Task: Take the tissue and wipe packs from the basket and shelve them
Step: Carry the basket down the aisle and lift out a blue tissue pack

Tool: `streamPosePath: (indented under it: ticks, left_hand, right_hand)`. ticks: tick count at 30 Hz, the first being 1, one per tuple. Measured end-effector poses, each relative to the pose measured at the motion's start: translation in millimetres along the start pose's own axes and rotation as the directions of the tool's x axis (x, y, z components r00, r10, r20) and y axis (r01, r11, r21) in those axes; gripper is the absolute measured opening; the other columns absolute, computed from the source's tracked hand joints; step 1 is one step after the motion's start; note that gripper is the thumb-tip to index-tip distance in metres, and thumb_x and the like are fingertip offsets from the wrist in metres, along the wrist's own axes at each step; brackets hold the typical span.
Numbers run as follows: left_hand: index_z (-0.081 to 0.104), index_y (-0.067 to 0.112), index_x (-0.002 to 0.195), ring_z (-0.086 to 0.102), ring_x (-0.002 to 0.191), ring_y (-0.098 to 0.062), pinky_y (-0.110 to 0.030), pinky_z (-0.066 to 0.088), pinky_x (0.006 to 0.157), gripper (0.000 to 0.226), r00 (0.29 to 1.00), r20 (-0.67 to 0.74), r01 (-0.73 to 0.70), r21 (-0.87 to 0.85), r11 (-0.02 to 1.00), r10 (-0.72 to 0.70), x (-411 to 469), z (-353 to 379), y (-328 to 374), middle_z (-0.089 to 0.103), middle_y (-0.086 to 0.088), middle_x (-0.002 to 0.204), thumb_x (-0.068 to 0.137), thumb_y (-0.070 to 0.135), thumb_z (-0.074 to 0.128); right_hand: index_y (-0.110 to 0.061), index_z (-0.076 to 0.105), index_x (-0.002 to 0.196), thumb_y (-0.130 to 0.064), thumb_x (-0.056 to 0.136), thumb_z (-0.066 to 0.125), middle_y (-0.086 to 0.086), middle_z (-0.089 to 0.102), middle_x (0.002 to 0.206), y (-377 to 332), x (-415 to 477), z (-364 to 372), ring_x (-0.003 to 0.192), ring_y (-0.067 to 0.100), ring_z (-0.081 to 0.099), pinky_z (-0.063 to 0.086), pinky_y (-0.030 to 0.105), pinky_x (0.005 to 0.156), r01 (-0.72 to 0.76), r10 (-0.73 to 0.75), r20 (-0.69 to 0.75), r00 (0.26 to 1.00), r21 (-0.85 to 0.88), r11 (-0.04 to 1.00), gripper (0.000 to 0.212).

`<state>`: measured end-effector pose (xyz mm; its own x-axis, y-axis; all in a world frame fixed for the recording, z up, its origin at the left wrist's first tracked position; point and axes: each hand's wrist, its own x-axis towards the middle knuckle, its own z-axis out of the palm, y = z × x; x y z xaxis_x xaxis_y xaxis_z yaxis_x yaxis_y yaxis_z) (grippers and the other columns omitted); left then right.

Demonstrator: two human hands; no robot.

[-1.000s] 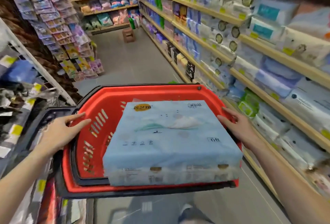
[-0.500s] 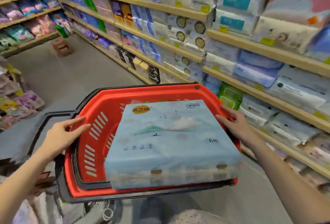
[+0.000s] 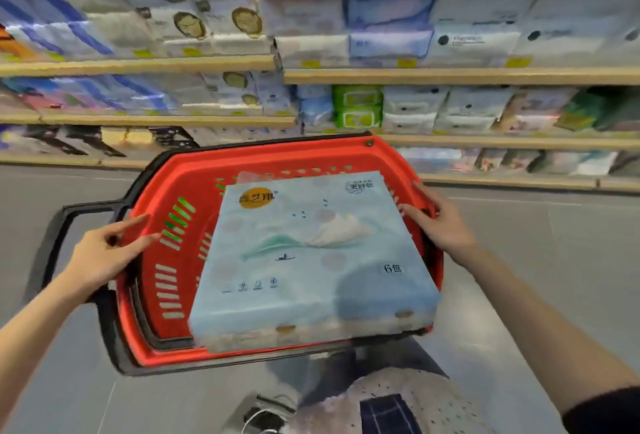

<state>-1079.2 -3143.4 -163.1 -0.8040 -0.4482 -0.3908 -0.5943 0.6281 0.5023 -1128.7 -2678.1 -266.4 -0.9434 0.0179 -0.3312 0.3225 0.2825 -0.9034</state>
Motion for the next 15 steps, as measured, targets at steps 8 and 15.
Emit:
streamPosePath:
  ticks: [8,15]
  left_hand:
    - [0.056,0.019,0.127,0.062,0.093,-0.033,-0.041,0.046,0.084,0.050,0.974,0.222,-0.057,0.030,0.998,0.049,110.4,85.1,25.8,0.064,-0.022,0.109,0.079,0.015,0.071]
    - [0.054,0.026,0.127,0.056,0.100,-0.019,-0.026,0.046,0.085,0.061,0.940,0.333,-0.113,0.094,0.989,0.076,228.4,163.6,16.1,0.063,-0.010,0.119,0.071,0.018,0.078]
  right_hand:
    - [-0.023,0.035,0.140,-0.022,0.082,0.066,0.006,0.053,0.135,46.8,56.6,3.0,0.120,0.021,0.052,0.039,0.044,0.105,-0.155,0.143,-0.112,0.983,-0.108,0.982,0.066]
    - [-0.023,0.031,0.142,-0.018,0.082,0.066,-0.011,0.050,0.127,105.4,141.2,22.6,0.110,0.007,0.051,0.037,0.017,0.089,-0.264,0.239,-0.159,0.958,-0.156,0.952,0.069]
